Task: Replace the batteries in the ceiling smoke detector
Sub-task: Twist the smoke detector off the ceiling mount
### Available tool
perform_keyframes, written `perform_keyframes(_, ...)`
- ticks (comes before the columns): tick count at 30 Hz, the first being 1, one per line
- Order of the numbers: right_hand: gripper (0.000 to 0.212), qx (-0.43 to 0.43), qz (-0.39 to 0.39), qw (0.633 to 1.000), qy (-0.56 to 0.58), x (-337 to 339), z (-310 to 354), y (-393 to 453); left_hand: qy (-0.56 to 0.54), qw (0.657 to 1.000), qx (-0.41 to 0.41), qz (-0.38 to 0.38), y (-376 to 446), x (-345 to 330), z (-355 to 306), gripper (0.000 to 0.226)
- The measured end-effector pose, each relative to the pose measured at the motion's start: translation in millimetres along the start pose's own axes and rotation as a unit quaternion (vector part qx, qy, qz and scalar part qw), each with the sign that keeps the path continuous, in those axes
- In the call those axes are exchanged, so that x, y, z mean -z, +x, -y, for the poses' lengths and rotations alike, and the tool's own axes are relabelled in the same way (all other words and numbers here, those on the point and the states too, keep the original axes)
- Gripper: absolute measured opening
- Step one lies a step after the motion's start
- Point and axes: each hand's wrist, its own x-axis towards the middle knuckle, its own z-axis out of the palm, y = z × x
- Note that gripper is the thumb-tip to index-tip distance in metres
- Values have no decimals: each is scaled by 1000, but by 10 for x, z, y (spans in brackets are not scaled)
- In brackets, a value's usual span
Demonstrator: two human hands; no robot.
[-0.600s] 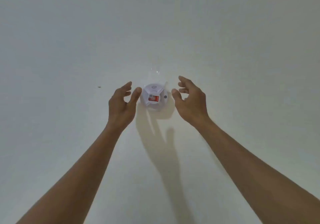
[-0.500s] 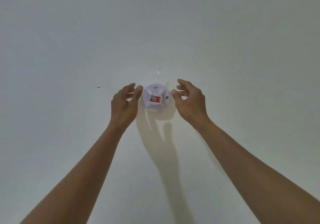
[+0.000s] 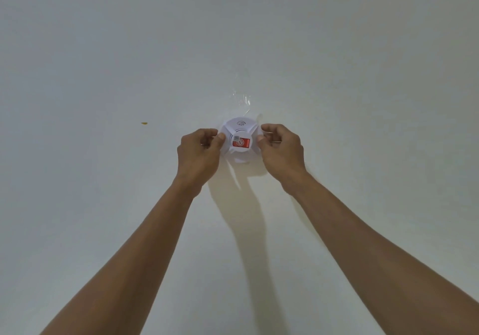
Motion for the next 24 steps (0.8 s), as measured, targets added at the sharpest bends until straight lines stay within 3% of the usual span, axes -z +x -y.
perform_keyframes(10,19,-29,-10,997,68,-75,-36,24,-61,997,25,37,68,-20,-30,26)
perform_keyframes(18,21,-40,-11,990,136,-52,-17,114,-140,988,44,45,85,-56,-131,10)
perform_keyframes(24,25,-46,-2,982,181,63,1,23,-179,980,37,75,-71,-15,-247,22)
